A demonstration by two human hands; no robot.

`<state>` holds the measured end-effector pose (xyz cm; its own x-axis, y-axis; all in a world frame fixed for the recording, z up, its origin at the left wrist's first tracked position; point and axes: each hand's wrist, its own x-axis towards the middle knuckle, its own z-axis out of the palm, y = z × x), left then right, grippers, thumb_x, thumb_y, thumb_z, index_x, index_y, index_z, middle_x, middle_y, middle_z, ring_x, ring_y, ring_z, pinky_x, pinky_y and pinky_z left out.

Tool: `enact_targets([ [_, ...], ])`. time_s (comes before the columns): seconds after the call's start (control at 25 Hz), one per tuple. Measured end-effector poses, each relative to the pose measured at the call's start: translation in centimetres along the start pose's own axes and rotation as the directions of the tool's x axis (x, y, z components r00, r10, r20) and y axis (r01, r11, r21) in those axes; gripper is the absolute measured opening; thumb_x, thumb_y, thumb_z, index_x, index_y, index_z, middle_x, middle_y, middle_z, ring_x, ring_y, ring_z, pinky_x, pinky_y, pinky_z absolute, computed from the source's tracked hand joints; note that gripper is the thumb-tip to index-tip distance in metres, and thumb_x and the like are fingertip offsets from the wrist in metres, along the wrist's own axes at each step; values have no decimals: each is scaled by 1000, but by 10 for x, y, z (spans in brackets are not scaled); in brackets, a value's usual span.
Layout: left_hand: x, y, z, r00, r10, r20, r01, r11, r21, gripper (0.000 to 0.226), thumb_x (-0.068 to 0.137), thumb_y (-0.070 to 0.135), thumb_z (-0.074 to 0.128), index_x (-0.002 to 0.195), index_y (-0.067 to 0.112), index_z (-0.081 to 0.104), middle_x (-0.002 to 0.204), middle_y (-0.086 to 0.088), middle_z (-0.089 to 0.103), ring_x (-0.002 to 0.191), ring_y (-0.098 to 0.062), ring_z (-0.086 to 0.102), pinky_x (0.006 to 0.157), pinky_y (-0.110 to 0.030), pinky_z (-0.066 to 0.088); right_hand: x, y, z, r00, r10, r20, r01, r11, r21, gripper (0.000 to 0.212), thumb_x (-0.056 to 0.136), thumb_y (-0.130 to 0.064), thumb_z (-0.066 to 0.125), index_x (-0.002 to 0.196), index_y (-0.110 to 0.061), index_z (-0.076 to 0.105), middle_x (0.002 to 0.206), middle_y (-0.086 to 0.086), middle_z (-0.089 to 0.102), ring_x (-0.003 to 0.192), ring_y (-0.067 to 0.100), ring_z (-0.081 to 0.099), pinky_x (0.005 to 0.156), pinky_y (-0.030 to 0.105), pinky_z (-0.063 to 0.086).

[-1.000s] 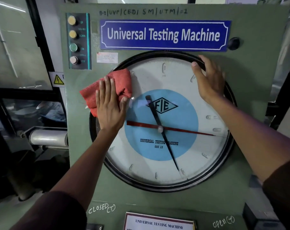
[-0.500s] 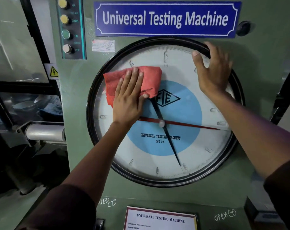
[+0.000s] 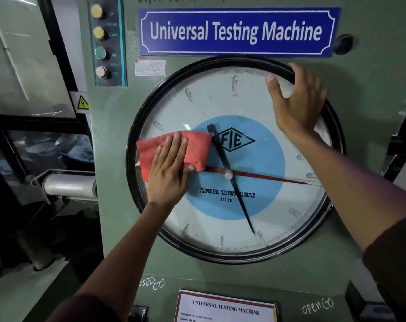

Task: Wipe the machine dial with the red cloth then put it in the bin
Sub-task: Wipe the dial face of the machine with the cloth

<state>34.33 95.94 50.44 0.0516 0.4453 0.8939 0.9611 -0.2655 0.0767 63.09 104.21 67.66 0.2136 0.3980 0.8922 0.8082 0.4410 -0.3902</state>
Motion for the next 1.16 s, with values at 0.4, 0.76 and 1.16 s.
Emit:
enact_targets([
  [0.4, 124, 37, -3, 991, 130, -27, -129, 991, 36, 68, 106, 45, 52, 162, 14, 32, 171, -9, 27, 160, -25, 20, 131, -45, 15, 1, 4, -5, 998, -36, 55, 37, 999, -30, 71, 96, -70, 45, 145, -20, 53, 140, 6, 60, 128, 31, 52, 109, 44, 30],
  [0.76, 138, 24, -26, 975, 220, 34, -222, 972, 81, 80, 89, 46, 53, 161, 14, 37, 169, -9, 31, 156, -26, 32, 112, -46, 39, 6, 7, -19, 976, -61, 207, 67, 997, -24, 73, 96, -68, 46, 153, -23, 43, 152, 6, 51, 139, 32, 44, 117, 48, 25],
  [1.16, 117, -4, -83, 922, 376, -88, -349, 909, 227, 56, 89, -10, 66, 144, -5, 56, 151, -25, 53, 139, -39, 55, 115, -53, 46, -36, -47, -13, 942, -249, 224, 255, 967, 1, 93, 98, -70, 37, 164, -8, 19, 173, 12, 15, 161, 25, 8, 130, 44, 6],
])
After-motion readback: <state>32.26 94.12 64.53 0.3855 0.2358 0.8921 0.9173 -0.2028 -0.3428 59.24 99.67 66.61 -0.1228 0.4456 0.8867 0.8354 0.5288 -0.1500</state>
